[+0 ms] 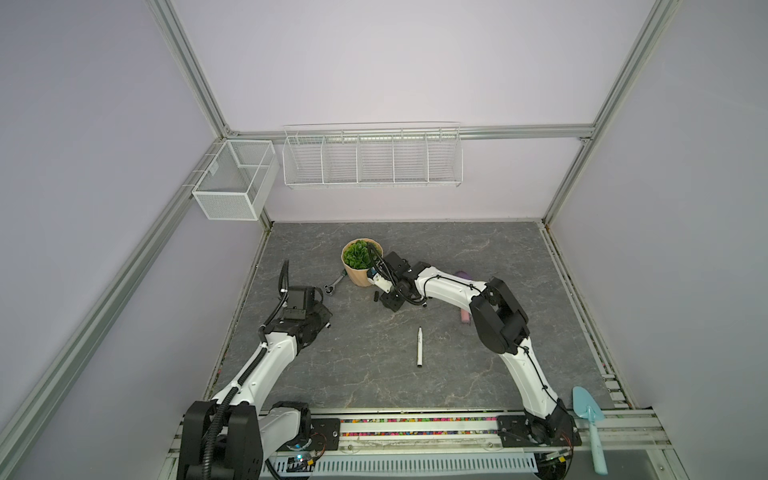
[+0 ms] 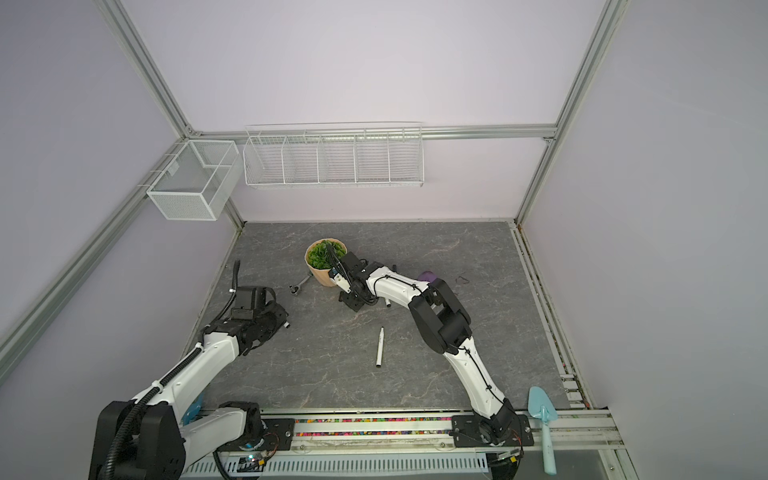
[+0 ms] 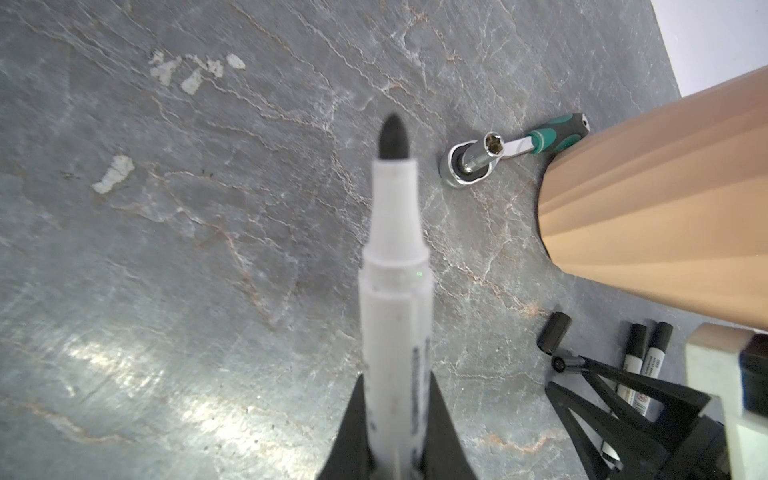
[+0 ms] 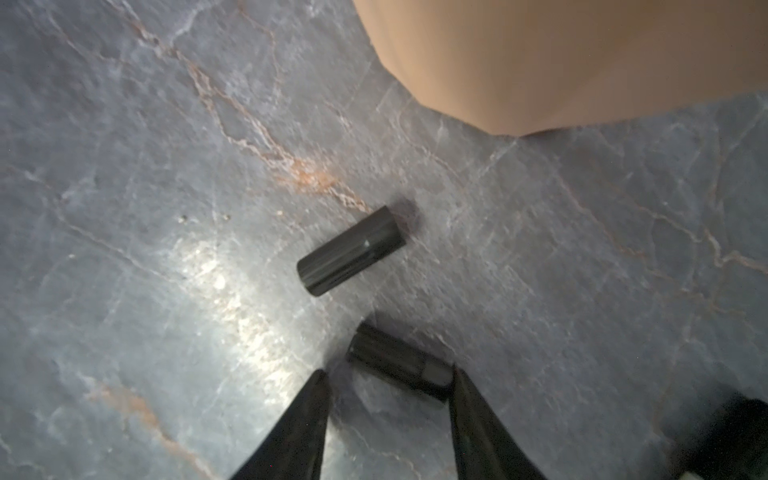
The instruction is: Insert the pens into the pen caps
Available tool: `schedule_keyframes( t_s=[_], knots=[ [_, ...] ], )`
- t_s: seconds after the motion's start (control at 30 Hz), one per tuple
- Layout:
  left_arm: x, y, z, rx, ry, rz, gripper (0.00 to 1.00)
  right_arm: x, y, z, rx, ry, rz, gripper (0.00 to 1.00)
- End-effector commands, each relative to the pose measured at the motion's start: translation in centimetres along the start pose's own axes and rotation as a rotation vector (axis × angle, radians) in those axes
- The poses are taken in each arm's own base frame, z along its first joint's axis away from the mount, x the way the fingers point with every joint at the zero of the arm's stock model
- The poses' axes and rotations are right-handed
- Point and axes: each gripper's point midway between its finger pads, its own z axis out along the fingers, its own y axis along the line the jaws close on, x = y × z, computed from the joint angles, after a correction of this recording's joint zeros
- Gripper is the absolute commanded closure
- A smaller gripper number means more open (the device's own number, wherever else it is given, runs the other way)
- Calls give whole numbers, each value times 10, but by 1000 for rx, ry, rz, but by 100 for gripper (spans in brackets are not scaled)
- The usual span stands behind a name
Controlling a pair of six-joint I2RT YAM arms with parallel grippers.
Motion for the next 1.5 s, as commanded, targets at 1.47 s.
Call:
schedule_keyframes(
  t_s=[1.47],
  knots=[
    [-5,-10,3,9,0,0,100,-2,-10,37,-78,55,-87,47]
  ],
)
